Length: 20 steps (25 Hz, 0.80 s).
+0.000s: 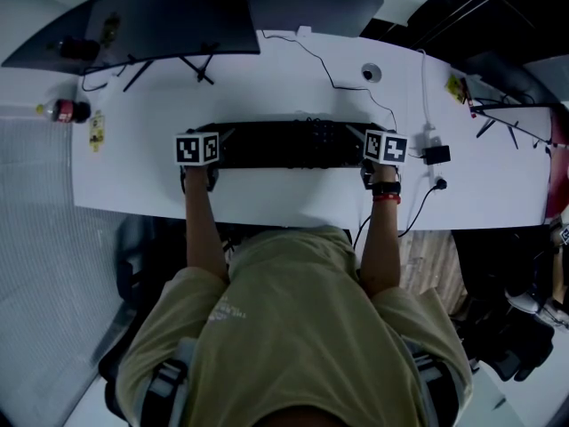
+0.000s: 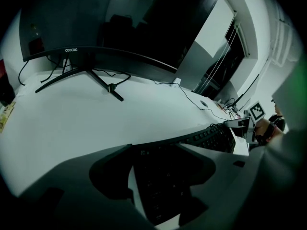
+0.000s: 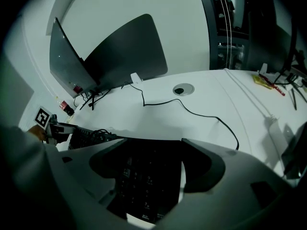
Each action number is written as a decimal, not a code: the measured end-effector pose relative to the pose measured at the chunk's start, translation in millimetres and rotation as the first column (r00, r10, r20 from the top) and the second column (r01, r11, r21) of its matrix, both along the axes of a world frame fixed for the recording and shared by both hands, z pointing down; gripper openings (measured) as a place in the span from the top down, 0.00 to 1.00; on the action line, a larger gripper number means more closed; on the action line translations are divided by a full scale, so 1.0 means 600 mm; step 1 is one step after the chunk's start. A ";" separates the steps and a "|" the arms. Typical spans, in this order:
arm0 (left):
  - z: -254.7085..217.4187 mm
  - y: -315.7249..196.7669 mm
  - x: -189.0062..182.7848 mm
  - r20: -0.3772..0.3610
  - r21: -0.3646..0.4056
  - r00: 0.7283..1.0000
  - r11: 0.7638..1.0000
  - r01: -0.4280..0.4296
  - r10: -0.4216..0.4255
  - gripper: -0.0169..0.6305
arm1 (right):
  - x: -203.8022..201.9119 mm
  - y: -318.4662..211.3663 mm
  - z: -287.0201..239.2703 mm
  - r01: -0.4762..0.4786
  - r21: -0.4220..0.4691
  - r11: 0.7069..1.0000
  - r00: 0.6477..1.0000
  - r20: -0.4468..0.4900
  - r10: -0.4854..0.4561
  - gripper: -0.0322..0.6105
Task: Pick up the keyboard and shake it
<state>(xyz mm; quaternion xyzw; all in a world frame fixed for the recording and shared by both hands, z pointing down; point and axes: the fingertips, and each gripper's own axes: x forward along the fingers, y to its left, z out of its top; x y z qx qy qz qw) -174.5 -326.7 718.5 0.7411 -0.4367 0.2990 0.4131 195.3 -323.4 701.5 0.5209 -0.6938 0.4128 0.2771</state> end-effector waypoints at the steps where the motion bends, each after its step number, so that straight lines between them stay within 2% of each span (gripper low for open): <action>1: -0.002 0.001 -0.001 0.003 0.004 1.000 1.000 0.002 -0.002 0.53 | 0.000 0.001 -0.002 -0.001 0.004 1.000 1.000 -0.001 0.001 0.40; 15: -0.040 0.017 -0.010 0.009 0.068 1.000 0.997 0.027 -0.028 0.54 | -0.010 0.007 -0.060 0.016 0.088 0.996 1.000 -0.021 -0.014 0.40; 20: -0.070 0.000 -0.021 0.033 0.125 0.999 0.992 0.032 -0.036 0.56 | -0.020 -0.003 -0.086 0.016 0.139 0.990 1.000 0.004 -0.017 0.40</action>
